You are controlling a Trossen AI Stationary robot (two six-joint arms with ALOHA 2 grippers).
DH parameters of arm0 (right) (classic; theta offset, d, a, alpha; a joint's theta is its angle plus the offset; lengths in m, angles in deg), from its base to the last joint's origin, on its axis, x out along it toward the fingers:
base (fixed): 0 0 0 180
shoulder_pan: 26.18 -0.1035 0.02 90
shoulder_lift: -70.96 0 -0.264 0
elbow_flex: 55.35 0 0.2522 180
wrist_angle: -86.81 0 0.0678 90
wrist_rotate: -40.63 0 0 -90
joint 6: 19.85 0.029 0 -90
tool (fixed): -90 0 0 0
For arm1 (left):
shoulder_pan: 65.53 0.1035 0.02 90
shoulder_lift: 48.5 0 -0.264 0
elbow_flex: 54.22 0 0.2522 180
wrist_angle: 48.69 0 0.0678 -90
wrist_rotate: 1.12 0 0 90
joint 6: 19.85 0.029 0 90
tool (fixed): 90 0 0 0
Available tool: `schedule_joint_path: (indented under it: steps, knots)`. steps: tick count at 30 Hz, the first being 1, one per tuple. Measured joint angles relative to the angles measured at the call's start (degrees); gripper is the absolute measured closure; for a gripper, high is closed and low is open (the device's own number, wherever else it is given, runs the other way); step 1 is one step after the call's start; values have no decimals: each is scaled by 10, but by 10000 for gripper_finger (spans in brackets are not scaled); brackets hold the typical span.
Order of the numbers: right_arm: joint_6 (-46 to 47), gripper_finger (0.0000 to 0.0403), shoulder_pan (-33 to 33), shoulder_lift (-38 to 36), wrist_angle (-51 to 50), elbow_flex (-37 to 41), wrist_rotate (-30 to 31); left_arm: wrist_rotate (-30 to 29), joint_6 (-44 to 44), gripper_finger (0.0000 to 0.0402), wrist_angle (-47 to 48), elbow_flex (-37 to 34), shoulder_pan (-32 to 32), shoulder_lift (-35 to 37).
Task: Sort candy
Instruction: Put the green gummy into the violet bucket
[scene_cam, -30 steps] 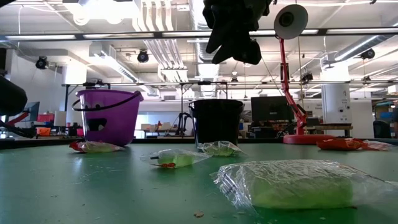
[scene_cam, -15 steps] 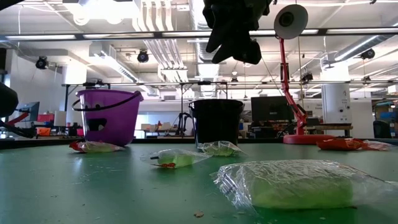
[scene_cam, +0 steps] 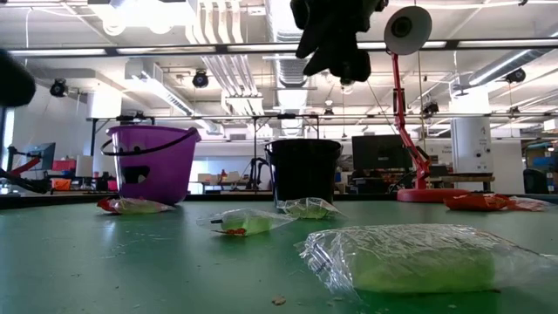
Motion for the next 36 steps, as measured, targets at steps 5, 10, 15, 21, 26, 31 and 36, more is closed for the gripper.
schedule_joint_path:
  steps: [5, 10, 15, 21, 26, 31, 36]
  knots:
    - [-11, 289, -10, -17, -24, 0, 0, -9, -17, 402, 43, 27, 9, 17]
    - [-24, 289, -25, -33, -53, 0, 2, -33, -35, 402, 53, 33, 32, 45]
    - [-25, 289, -44, -45, -78, 0, 2, -68, -34, 402, 114, 21, 76, 74]
    - [-26, 289, -68, -50, -97, 0, 4, -95, -28, 401, 140, -9, 143, 132]
    - [-29, 289, -75, -51, -98, 0, 4, -147, -13, 401, 138, -31, 189, 193]
    - [-29, 289, -74, -51, -98, 0, 5, -203, 25, 401, 158, -48, 239, 252]
    - [-29, 289, -74, -51, -97, 0, 37, -271, 56, 401, 188, -49, 300, 298]
